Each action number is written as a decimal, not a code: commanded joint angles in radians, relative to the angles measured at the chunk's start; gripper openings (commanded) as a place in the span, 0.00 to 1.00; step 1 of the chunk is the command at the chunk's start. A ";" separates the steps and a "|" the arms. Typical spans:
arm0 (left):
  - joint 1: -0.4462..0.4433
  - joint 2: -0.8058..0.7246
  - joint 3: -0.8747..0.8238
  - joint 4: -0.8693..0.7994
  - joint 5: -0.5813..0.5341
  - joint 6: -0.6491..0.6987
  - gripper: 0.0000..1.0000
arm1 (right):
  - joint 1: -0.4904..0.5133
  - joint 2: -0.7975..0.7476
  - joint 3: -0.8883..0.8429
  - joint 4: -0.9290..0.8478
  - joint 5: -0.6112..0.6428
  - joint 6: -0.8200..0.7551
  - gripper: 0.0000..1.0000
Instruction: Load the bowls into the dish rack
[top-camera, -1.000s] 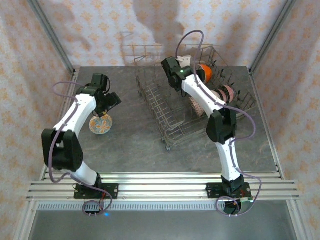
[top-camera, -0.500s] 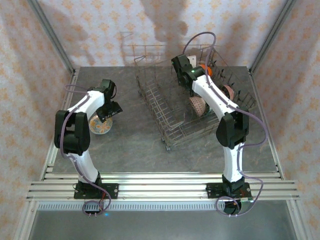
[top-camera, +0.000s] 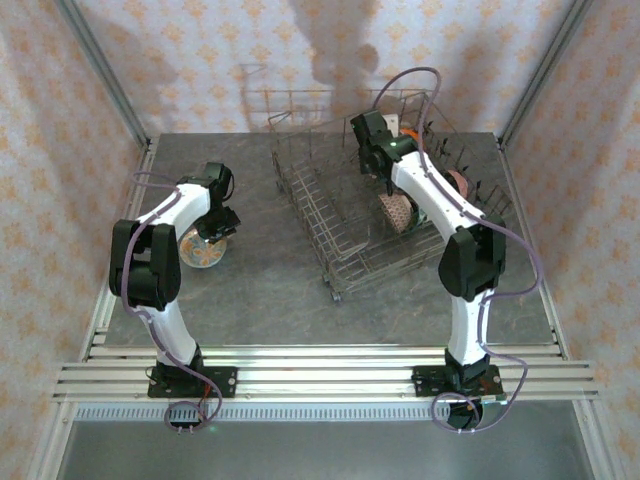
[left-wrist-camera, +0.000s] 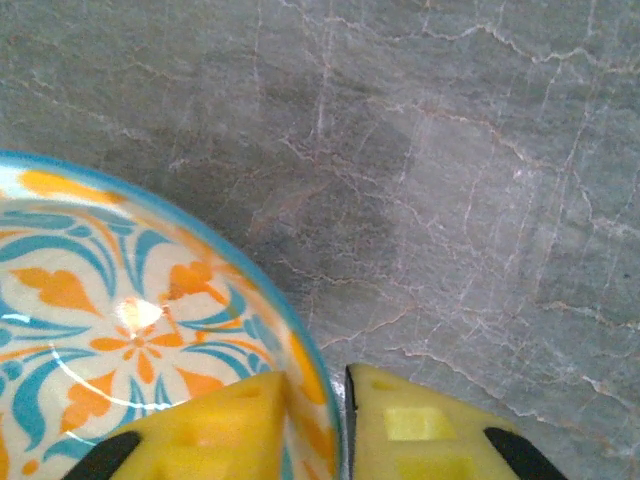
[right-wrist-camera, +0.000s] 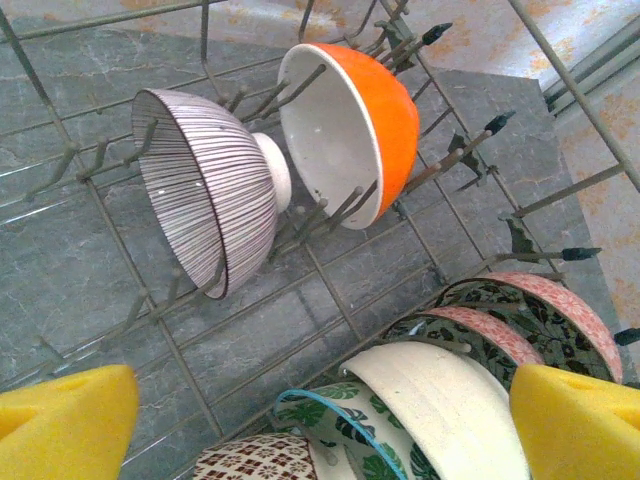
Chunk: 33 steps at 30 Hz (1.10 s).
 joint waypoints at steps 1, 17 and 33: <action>-0.011 -0.007 -0.012 -0.012 -0.001 0.002 0.15 | -0.009 -0.056 -0.008 0.011 -0.009 0.012 0.95; -0.036 -0.158 -0.019 -0.003 0.031 -0.051 0.00 | -0.010 -0.091 -0.043 0.009 -0.058 0.024 0.94; -0.109 -0.388 0.030 0.020 0.020 -0.164 0.00 | -0.011 -0.100 -0.018 0.008 -0.174 0.047 0.91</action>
